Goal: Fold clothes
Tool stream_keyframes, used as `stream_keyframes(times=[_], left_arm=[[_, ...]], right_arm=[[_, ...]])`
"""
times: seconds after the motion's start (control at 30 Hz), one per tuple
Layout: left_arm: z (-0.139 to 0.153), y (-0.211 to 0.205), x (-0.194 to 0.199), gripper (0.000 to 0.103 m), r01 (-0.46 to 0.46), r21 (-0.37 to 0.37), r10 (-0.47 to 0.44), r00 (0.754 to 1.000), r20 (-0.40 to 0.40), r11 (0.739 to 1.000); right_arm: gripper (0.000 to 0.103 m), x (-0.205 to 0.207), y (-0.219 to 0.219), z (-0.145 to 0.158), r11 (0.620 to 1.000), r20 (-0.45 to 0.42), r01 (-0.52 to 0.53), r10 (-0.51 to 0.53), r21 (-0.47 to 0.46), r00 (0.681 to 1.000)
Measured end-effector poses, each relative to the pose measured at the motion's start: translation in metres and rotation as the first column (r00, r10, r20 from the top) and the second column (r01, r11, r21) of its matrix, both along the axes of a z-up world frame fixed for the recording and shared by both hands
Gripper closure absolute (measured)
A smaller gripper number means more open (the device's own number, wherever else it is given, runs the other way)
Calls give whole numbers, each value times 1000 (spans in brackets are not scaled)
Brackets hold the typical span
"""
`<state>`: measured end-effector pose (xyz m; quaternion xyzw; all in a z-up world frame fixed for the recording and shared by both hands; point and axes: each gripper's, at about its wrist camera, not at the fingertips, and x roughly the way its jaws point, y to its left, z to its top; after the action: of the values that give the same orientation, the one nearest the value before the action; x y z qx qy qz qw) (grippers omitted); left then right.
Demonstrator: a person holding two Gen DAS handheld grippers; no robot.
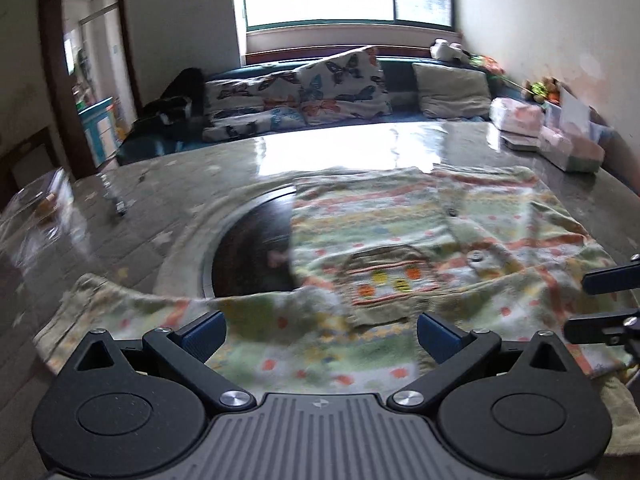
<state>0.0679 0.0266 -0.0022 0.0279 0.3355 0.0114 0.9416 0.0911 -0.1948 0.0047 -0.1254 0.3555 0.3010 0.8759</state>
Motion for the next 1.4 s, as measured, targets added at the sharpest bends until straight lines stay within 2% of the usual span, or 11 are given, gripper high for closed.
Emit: stream_keyframes(times=[0.27,0.37,0.5,0.63,0.73,0.87,1.0,1.2,1.27,1.4], left_arm=[[6,65,-20,0,-169,-48,170,985,18,984],[7,91,-28,0,-234,-67,236,971,25,970],[5,130,-39,1,-333,-109,340,939,48,937],[4,161,-43,14,-396,-176,409,911,45,901],[1,177,-44,28,-422,-207,438,898,37,883],[-5,191,-41,41,-446,-244,461,888,3,861],[-11,196,-32,46,-465,-244,474,880,-24,851],[-13,200,-22,47,-482,-233,490,871,-26,845],[-13,200,-20,61,-489,-225,497,867,-23,843],[-14,201,-19,80,-495,-228,504,863,-21,838]], right_arm=[[56,0,27,-15,996,5,-51,51,-69,999],[55,-2,26,-9,997,10,-53,53,-54,999],[55,-4,26,-6,998,13,-55,56,-41,998],[55,-7,25,-3,998,19,-51,52,-28,998],[55,-9,24,0,999,25,-51,52,-13,998],[55,-11,24,2,998,26,-55,55,-8,998],[55,-11,24,1,998,21,-56,57,-7,998],[55,-12,24,1,998,21,-55,55,-7,998],[55,-12,23,1,999,21,-53,53,-4,998],[55,-12,22,2,999,22,-47,47,1,999]])
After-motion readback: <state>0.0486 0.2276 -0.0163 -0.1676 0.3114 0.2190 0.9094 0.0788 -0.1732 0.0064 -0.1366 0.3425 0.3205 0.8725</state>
